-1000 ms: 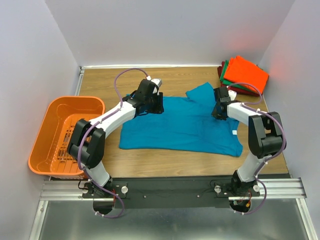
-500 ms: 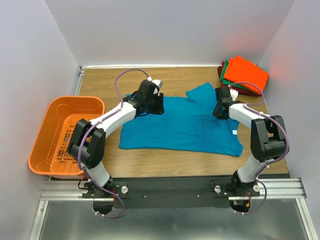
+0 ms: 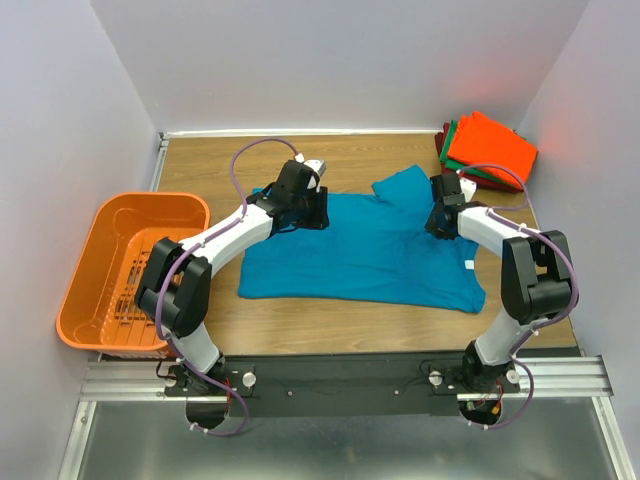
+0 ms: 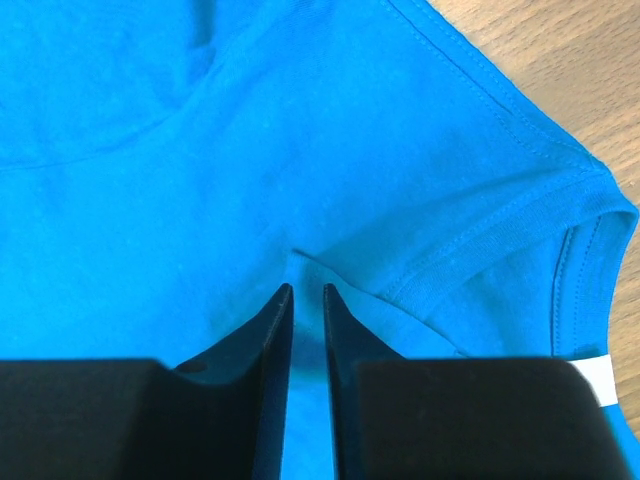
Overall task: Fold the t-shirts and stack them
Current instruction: Fold the tshirt
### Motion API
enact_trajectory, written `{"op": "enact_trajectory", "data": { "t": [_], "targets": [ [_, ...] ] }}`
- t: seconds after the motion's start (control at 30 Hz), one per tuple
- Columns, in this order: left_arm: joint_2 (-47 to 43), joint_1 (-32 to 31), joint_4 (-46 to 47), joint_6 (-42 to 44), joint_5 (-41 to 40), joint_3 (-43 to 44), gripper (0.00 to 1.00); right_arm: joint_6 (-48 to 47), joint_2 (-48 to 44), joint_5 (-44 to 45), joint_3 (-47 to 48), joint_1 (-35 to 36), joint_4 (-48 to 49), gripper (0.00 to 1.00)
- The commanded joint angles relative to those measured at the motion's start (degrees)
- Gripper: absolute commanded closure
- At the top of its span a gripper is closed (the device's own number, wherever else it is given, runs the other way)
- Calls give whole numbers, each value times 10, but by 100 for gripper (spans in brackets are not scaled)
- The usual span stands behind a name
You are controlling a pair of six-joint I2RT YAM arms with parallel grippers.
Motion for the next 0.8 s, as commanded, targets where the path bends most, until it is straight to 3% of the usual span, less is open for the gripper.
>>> {"op": "enact_trajectory", "data": {
  "t": [0.0,0.33,0.37,0.5,0.77],
  "targets": [
    [7,-4,7,1,8,-7,50,-4,10,20,-5,0,-4,73],
    [7,-4,7,0,9,-8,50,-10,33,31,6,0,-3,73],
    [7,-4,7,0,9,-8,50,-8,31,31,6,0,-2,79],
    [7,-4,8,0,8,-8,50,-6,20,34,1,-1,-3,87],
    [10,-5,8,0,10,-8,50,-4,-14,39,-9,0,-3,91]
  ]
}}
